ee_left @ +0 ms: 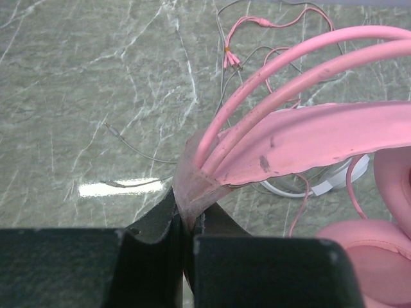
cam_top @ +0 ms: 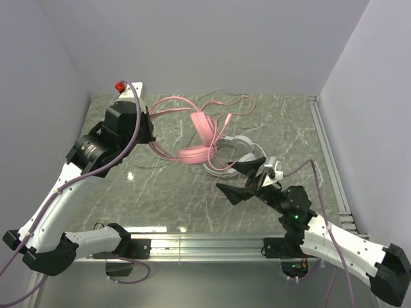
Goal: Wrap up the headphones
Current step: Wrap the headphone cable with the right arm
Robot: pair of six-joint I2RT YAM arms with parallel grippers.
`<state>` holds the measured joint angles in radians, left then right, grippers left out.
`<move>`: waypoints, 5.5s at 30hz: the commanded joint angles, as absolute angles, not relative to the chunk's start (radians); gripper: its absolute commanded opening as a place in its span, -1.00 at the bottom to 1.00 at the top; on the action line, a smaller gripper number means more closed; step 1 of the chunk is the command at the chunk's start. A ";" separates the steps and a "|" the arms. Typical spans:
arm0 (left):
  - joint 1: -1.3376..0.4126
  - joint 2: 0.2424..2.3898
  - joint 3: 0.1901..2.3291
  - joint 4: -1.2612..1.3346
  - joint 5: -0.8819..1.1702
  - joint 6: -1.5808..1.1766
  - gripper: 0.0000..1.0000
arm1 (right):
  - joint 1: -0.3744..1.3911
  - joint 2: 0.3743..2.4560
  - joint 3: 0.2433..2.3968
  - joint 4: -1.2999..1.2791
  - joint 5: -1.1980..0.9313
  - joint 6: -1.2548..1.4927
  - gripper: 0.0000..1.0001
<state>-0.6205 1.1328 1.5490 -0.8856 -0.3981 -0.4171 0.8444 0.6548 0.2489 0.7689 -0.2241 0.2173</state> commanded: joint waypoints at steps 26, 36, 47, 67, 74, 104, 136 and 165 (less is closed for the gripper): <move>-0.617 1.135 1.715 -0.882 -0.293 -0.518 -0.99 | 0.850 0.834 0.290 0.804 -0.196 0.143 0.96; -0.618 1.158 1.746 -0.907 -0.247 -0.540 -0.99 | 0.867 1.078 0.396 1.022 -0.321 0.138 0.82; -0.618 1.155 1.672 -0.861 -0.299 -0.516 -0.99 | 0.888 0.993 0.442 0.901 -0.276 0.149 -0.92; -0.620 0.905 1.207 -0.529 -0.465 -0.095 -0.99 | 0.809 0.796 0.890 0.085 0.129 -0.005 -1.00; -0.618 0.799 1.192 -0.508 -0.241 -0.155 -0.99 | 0.497 0.887 0.858 0.146 -0.061 0.179 -1.00; -0.614 1.089 1.310 -0.238 -0.804 -0.601 -0.99 | 1.029 0.770 0.822 -0.124 0.117 0.195 -1.00; -0.791 1.299 1.191 -0.238 -0.789 0.165 -0.99 | 1.026 1.143 1.663 -0.798 -0.025 0.063 -1.00; -0.877 0.839 1.092 -0.525 -0.137 0.174 -0.99 | 0.609 1.138 1.408 -0.646 -0.086 0.046 -1.00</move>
<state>-0.8783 0.8951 1.0298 -0.5858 -0.2333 0.2802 0.6514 1.1713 1.4628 -0.7544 -0.0387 0.0322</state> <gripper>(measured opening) 0.079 0.006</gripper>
